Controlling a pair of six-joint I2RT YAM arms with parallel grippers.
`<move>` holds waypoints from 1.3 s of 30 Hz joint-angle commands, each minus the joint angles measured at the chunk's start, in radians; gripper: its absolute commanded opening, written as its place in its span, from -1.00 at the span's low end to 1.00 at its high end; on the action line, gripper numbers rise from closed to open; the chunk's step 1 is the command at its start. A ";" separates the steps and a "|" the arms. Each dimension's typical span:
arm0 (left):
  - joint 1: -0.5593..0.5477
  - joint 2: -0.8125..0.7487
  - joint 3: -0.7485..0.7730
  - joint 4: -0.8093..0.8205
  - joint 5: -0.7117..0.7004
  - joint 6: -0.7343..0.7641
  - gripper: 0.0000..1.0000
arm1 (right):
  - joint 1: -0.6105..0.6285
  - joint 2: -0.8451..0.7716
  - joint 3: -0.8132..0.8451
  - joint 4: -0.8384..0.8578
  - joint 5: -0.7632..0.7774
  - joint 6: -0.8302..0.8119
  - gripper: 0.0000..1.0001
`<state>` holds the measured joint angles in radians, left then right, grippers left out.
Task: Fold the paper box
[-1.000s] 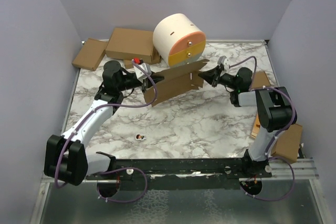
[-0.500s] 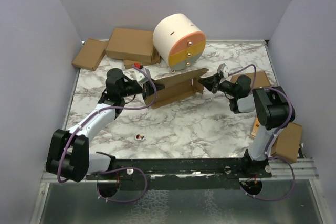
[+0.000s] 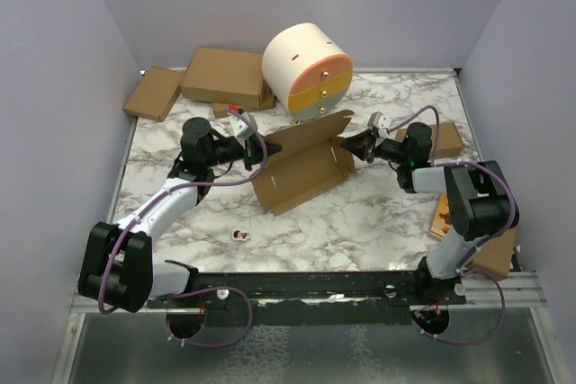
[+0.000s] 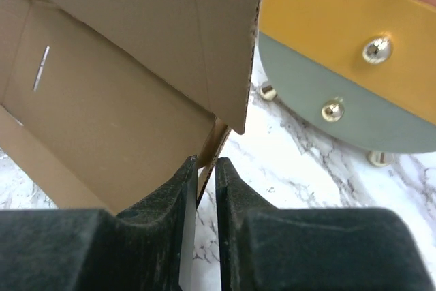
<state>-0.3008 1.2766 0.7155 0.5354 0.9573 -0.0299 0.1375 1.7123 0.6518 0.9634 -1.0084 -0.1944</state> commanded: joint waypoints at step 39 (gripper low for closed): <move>0.006 -0.171 -0.041 -0.131 -0.028 0.031 -1.00 | 0.178 0.160 -0.177 0.758 0.314 -0.043 -0.98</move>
<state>-0.2867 1.1416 0.7193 0.4034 0.8837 0.0303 0.2977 1.8881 0.5331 1.4551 -0.7353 -0.2264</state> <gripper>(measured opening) 0.018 0.027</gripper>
